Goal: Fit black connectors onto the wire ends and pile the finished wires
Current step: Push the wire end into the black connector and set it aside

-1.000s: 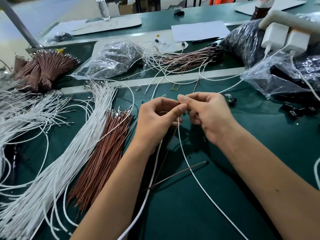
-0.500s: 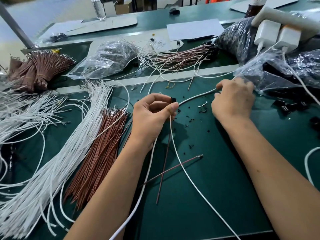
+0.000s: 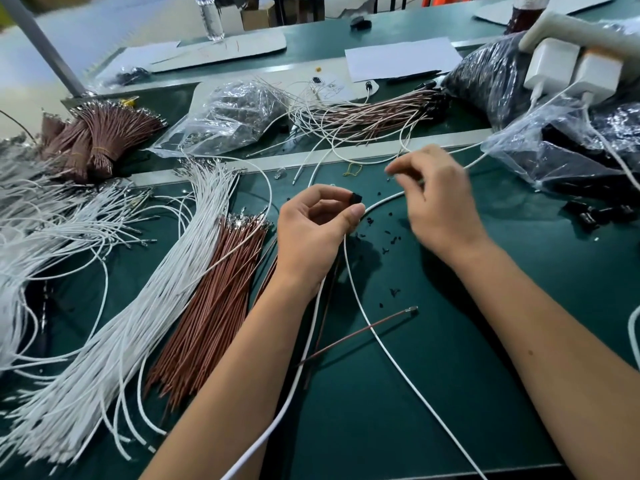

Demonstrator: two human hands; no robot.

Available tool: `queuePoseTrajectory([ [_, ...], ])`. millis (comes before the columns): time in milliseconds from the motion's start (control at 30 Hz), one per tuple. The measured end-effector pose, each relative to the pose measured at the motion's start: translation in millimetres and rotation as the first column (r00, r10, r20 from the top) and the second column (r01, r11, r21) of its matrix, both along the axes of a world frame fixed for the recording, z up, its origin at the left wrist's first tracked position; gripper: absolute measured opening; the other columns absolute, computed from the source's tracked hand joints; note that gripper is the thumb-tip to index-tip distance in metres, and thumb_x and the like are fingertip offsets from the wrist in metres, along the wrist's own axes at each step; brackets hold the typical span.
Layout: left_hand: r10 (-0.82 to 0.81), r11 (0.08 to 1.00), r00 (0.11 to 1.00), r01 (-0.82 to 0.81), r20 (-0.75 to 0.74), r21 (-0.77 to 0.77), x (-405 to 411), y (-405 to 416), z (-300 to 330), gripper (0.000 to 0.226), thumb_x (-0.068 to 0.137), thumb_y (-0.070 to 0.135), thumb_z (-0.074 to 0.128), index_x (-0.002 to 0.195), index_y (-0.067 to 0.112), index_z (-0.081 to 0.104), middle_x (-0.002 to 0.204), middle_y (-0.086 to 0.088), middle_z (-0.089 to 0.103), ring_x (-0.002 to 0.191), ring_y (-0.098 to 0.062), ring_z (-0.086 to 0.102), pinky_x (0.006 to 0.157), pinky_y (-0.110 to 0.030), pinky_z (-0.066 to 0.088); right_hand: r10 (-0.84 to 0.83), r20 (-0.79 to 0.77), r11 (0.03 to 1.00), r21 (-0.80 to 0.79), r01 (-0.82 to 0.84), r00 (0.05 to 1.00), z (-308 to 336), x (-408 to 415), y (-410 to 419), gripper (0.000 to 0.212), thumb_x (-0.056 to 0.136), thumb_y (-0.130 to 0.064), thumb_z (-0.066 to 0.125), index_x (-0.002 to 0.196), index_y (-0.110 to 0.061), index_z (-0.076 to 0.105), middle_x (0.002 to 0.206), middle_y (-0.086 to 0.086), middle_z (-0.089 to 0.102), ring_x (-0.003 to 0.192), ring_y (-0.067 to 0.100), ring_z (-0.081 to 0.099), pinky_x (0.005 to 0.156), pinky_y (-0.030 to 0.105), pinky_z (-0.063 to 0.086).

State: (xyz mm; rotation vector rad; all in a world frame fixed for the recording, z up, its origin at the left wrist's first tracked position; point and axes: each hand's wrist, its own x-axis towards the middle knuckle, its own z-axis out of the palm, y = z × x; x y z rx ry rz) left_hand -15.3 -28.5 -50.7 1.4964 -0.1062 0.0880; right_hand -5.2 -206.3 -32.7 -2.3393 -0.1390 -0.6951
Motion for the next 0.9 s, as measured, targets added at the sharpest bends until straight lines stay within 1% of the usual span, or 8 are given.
queuePoseTrajectory([
  [67,0.002,0.999,1.0,-0.003,0.011,0.043,0.9,-0.2,-1.9,0.012,0.082,0.003,0.082,0.091,0.008,0.074,0.082,-0.014,0.075,0.073,-0.022,0.07,0.077,-0.038,0.061,0.111,-0.007,0.993,0.028,-0.11,0.994,-2.5,-2.2,10.7,0.016,0.096,0.003,0.059,0.101,-0.004,0.073,0.101,0.007,0.063,0.094,0.018,0.059,0.088,0.022,0.046],
  [167,-0.013,0.988,1.0,0.009,0.022,0.156,2.8,-1.9,-4.0,0.012,0.082,0.006,0.082,0.091,0.011,0.075,0.082,-0.007,0.077,0.08,-0.024,0.074,0.081,-0.04,0.061,0.181,-0.006,0.98,0.088,-0.18,0.983,-5.3,-1.1,14.8,0.017,0.096,0.005,0.057,0.1,-0.005,0.071,0.098,0.008,0.069,0.089,0.021,0.064,0.085,0.032,0.052],
  [267,-0.021,0.992,1.0,0.023,-0.014,0.123,3.9,-3.5,-2.6,0.013,0.082,0.005,0.081,0.093,0.009,0.075,0.082,-0.01,0.077,0.076,-0.02,0.073,0.077,-0.035,0.06,0.245,-0.023,0.95,0.206,-0.235,0.969,-7.0,-0.7,9.3,0.017,0.097,0.0,0.059,0.101,-0.009,0.073,0.09,0.003,0.072,0.079,0.018,0.066,0.076,0.032,0.055],
  [367,-0.027,0.998,1.0,0.027,-0.01,0.049,2.6,-0.7,-1.5,0.014,0.081,0.002,0.082,0.092,0.007,0.076,0.084,-0.015,0.076,0.077,-0.02,0.072,0.078,-0.035,0.06,0.378,-0.055,0.845,0.429,-0.32,0.924,-8.4,-0.7,4.1,0.016,0.097,-0.006,0.067,0.104,-0.016,0.077,0.08,-0.006,0.073,0.071,0.008,0.064,0.069,0.021,0.051],
  [467,-0.069,0.997,0.997,0.067,0.033,0.045,0.0,1.5,-2.0,0.018,0.079,-0.003,0.081,0.09,0.011,0.077,0.085,-0.015,0.077,0.079,-0.019,0.072,0.078,-0.031,0.059,0.438,-0.028,0.751,0.561,-0.349,0.898,-9.3,0.5,1.9,0.008,0.091,-0.01,0.075,0.098,-0.014,0.075,0.074,-0.002,0.074,0.065,0.012,0.067,0.063,0.021,0.052],
  [633,-0.098,0.995,0.994,0.097,0.046,0.039,-2.1,3.9,-2.6,0.02,0.079,-0.002,0.082,0.089,0.014,0.077,0.087,-0.014,0.077,0.079,-0.018,0.072,0.077,-0.029,0.057,0.446,-0.016,0.742,0.565,-0.36,0.895,-9.1,0.0,-1.6,0.006,0.085,-0.018,0.084,0.09,-0.019,0.08,0.077,0.0,0.076,0.064,0.01,0.064,0.064,0.019,0.052],
  [800,-0.105,0.994,0.993,0.106,0.048,-0.001,-1.7,3.2,-2.8,0.019,0.079,-0.003,0.081,0.091,0.011,0.077,0.087,-0.011,0.078,0.08,-0.017,0.073,0.076,-0.027,0.057,0.456,-0.014,0.745,0.553,-0.373,0.89,-6.5,-0.1,-4.9,0.01,0.086,-0.011,0.082,0.093,-0.018,0.079,0.075,-0.004,0.075,0.066,0.008,0.065,0.065,0.02,0.052],
  [900,-0.112,0.993,0.993,0.114,0.043,-0.027,-0.8,3.4,-3.2,0.02,0.079,-0.004,0.081,0.091,0.011,0.077,0.087,-0.009,0.078,0.081,-0.016,0.073,0.076,-0.026,0.056,0.455,-0.029,0.75,0.551,-0.365,0.89,-5.5,-1.3,-4.9,0.01,0.085,-0.007,0.082,0.092,-0.015,0.08,0.073,-0.001,0.075,0.065,0.009,0.066,0.065,0.02,0.053],
])
